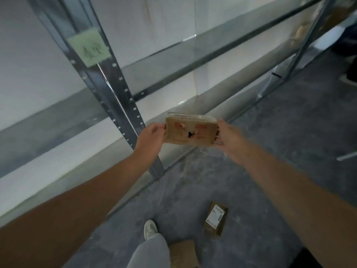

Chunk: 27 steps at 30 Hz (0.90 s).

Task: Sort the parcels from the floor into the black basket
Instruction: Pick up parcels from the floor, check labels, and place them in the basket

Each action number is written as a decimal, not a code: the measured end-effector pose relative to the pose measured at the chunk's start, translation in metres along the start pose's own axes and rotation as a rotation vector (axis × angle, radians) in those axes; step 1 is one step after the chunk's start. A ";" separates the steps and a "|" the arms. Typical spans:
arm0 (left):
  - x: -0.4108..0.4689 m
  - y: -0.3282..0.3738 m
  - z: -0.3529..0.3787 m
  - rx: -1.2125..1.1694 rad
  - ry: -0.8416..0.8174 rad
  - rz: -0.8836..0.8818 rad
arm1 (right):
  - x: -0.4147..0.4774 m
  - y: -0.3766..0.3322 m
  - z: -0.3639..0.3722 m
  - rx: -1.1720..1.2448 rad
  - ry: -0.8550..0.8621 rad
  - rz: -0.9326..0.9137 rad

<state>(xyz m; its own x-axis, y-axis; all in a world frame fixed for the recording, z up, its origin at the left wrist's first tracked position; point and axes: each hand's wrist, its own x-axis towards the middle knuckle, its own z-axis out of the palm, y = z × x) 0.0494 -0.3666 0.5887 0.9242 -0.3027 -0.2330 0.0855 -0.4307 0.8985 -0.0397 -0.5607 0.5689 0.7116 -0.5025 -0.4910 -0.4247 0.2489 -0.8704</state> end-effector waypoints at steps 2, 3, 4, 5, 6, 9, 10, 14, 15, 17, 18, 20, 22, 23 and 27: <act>-0.023 0.027 -0.026 -0.019 0.061 0.043 | -0.023 -0.028 0.010 -0.067 -0.047 -0.031; -0.032 0.039 -0.039 -0.026 0.098 0.064 | -0.034 -0.043 0.018 -0.091 -0.078 -0.064; -0.043 0.051 -0.052 -0.024 0.135 0.078 | -0.043 -0.058 0.026 -0.110 -0.096 -0.101; -0.049 0.059 -0.066 -0.048 0.171 0.093 | -0.049 -0.073 0.035 -0.123 -0.108 -0.141; -0.057 0.065 -0.081 -0.083 0.206 0.095 | -0.058 -0.088 0.046 -0.142 -0.113 -0.180; -0.084 0.069 -0.122 -0.268 0.286 0.062 | -0.082 -0.116 0.078 -0.187 -0.142 -0.290; -0.095 0.066 -0.134 -0.325 0.304 0.047 | -0.092 -0.121 0.090 -0.203 -0.162 -0.310; -0.133 0.046 -0.192 -0.396 0.435 0.041 | -0.123 -0.128 0.150 -0.234 -0.290 -0.355; -0.142 0.041 -0.210 -0.392 0.486 0.053 | -0.131 -0.130 0.169 -0.239 -0.320 -0.368; -0.158 0.029 -0.249 -0.354 0.585 0.078 | -0.149 -0.134 0.210 -0.244 -0.382 -0.391; -0.168 0.022 -0.269 -0.337 0.630 0.095 | -0.162 -0.136 0.232 -0.228 -0.416 -0.400; -0.191 0.008 -0.310 -0.328 0.698 0.124 | -0.183 -0.133 0.280 -0.183 -0.490 -0.383; -0.215 -0.009 -0.352 -0.330 0.743 0.120 | -0.205 -0.125 0.327 -0.151 -0.563 -0.350; -0.228 -0.019 -0.373 -0.319 0.762 0.111 | -0.216 -0.117 0.352 -0.150 -0.600 -0.337; -0.286 -0.070 -0.448 -0.296 0.905 0.073 | -0.280 -0.082 0.445 -0.167 -0.759 -0.294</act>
<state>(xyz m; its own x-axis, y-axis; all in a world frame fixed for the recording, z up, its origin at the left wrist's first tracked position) -0.0536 0.1314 0.7590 0.8577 0.5057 0.0926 -0.0080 -0.1670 0.9859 0.0449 -0.0717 0.7612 0.9653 0.1821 -0.1872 -0.1972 0.0381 -0.9796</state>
